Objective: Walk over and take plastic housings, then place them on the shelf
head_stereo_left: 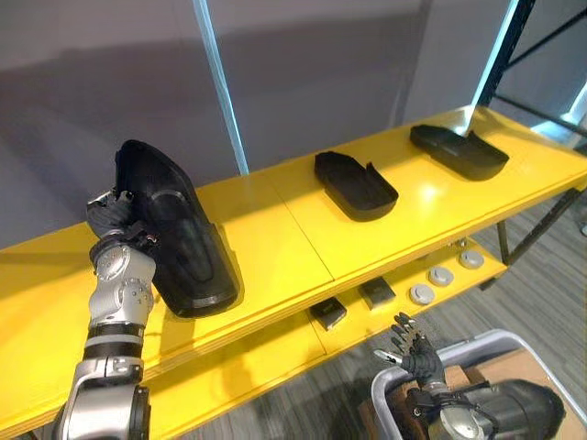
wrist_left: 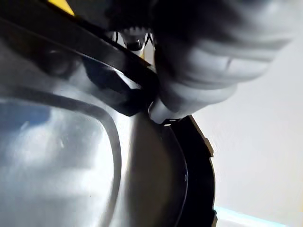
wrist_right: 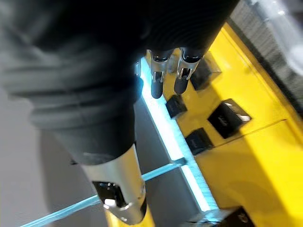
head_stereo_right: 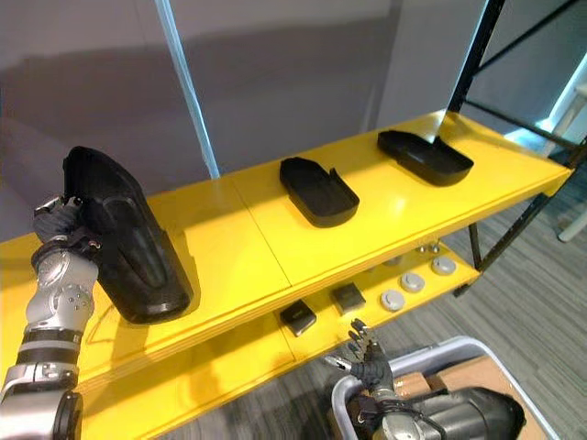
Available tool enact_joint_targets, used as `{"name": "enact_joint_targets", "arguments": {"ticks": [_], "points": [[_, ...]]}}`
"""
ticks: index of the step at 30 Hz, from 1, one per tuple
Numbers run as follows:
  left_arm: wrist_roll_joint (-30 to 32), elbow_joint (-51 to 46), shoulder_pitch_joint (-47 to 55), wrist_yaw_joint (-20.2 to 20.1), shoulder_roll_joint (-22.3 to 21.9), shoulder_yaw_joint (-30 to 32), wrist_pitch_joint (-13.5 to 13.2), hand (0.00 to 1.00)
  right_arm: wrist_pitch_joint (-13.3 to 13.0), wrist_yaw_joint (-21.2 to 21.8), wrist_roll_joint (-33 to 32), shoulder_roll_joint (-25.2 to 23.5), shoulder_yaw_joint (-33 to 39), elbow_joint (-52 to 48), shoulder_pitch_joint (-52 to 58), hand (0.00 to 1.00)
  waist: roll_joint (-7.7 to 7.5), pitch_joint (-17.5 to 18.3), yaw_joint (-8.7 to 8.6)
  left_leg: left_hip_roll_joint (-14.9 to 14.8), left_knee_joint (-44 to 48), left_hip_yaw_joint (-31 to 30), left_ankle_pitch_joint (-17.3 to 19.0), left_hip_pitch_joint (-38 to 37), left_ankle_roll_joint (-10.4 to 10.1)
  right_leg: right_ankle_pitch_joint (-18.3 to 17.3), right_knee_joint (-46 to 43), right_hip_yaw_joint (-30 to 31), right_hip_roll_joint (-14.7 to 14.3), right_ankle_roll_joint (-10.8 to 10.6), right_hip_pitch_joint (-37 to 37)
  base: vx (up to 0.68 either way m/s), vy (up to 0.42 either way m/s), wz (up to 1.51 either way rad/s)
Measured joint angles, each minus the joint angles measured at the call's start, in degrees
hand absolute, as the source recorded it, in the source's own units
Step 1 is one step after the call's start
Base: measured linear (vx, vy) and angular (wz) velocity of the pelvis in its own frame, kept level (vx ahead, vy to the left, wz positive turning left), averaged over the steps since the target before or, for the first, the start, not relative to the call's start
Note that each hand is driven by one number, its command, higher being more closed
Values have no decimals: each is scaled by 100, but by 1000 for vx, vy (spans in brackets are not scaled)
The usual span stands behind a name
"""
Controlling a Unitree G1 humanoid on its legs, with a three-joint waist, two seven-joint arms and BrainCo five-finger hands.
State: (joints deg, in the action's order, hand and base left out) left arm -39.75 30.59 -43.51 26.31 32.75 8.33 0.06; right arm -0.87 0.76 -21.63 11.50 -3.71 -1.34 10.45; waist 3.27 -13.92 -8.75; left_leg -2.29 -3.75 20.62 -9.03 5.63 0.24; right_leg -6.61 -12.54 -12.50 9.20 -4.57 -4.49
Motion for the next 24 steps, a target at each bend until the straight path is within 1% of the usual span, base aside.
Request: {"name": "enact_joint_targets", "arguments": {"ticks": [1,4,6,7,9,11,12,13,16,17,24], "points": [[108,55,-58,36,28,-44,18,100,0,-1,-23,-2,-10,-55,2,0,-2,-49,-3,-5,0,2,-15,26,0,-6,-36,15,-2,9,-50,-80,-6,-7],[547,404,-603,205,253,-381,212,100,-2,-25,-109,19,-155,-272,-46,0,-5,-376,-18,-33,-1,30,-96,188,-2,-35,-269,87,-12,49,-345,-87,-6,-7],[716,444,-884,251,395,-602,356,100,-2,-52,-131,39,-262,-272,-114,0,-9,-514,-36,-36,-2,32,-140,289,-37,-50,-384,100,-11,59,-497,-86,-4,0],[794,452,-1041,289,426,-678,394,100,-3,-70,-188,63,-323,-272,-152,0,-9,-575,-39,-38,-6,31,-168,350,-23,-57,-442,104,-10,69,-591,-105,-5,1],[972,506,-1380,349,478,-769,450,100,-8,-83,-274,72,-446,-286,-209,0,-14,-747,-49,-49,-23,19,-234,455,-13,-70,-557,108,-10,90,-750,-94,-9,3],[1084,578,-1616,426,597,-775,518,100,-13,-115,-274,69,-563,-371,-209,0,-32,-910,-101,-54,-38,7,-290,530,-40,-89,-673,109,0,120,-880,-77,-19,3],[1155,670,-1741,538,700,-785,531,0,-16,-136,-279,66,-634,-456,-200,0,-42,-1005,-143,-57,-66,7,-327,567,-87,-93,-728,118,2,128,-958,-69,-26,-2],[1185,687,-1797,606,844,-829,541,0,-30,-161,-300,57,-682,-495,-199,0,-54,-1044,-170,-64,-76,14,-356,637,-88,-99,-788,136,1,139,-1060,-79,-31,-4],[1186,805,-2033,714,997,-1032,539,0,-32,-229,-366,61,-732,-495,-181,0,-81,-1070,-162,-71,-114,27,-419,709,-131,-114,-888,160,-1,163,-1202,-46,-29,-2],[1185,841,-2203,749,1060,-1041,539,0,-43,-256,-391,60,-768,-495,-184,0,-115,-1111,-161,-81,-115,32,-431,712,-132,-119,-920,170,-8,172,-1225,-37,-33,-3],[1087,949,-2508,820,1254,-1207,534,0,-52,-302,-487,60,-827,-469,-176,0,-157,-1142,-160,-81,-121,14,-393,725,-181,-130,-998,160,-7,177,-1256,-7,-4,1]]}}
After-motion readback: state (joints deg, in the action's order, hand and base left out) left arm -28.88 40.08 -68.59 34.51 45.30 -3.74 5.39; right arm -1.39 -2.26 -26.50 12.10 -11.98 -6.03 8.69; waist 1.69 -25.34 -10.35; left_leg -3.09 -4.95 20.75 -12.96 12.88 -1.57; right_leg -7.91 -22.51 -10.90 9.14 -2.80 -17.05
